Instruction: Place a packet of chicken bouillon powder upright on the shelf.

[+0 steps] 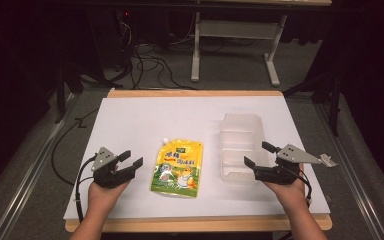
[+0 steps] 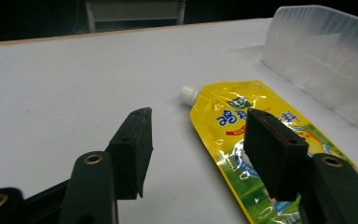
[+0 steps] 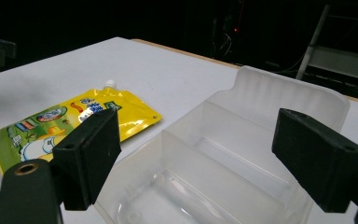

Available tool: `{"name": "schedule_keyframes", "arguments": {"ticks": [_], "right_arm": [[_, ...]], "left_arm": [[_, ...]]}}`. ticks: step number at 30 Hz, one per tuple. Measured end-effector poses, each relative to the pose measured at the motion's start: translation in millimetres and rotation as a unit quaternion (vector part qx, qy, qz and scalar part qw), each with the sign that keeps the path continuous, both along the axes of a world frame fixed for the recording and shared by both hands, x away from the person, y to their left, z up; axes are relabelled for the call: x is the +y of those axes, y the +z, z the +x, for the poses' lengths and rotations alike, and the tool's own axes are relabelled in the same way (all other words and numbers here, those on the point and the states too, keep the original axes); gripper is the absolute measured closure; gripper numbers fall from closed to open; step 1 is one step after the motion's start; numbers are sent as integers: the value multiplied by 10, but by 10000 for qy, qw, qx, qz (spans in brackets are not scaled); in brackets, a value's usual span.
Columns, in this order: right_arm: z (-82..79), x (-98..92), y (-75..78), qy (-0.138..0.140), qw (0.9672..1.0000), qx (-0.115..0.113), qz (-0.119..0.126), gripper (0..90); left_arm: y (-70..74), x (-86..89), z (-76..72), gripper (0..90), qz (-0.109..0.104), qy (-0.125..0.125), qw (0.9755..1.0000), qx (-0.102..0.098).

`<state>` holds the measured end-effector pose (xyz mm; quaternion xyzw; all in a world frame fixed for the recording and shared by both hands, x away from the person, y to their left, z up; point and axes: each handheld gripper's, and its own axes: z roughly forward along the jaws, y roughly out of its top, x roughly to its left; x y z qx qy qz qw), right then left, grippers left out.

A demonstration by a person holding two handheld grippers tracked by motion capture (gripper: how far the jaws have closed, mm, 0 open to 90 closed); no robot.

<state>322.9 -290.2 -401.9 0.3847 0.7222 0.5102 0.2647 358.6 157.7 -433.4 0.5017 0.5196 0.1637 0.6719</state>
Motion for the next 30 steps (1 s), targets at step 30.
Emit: {"name": "schedule_keyframes", "arguments": {"ticks": [30], "right_arm": [[8, 21, 0, 183, 9998, 21, 0, 159]], "left_arm": [[107, -468, 471, 328, 150, -79, 9991, 389]]}}
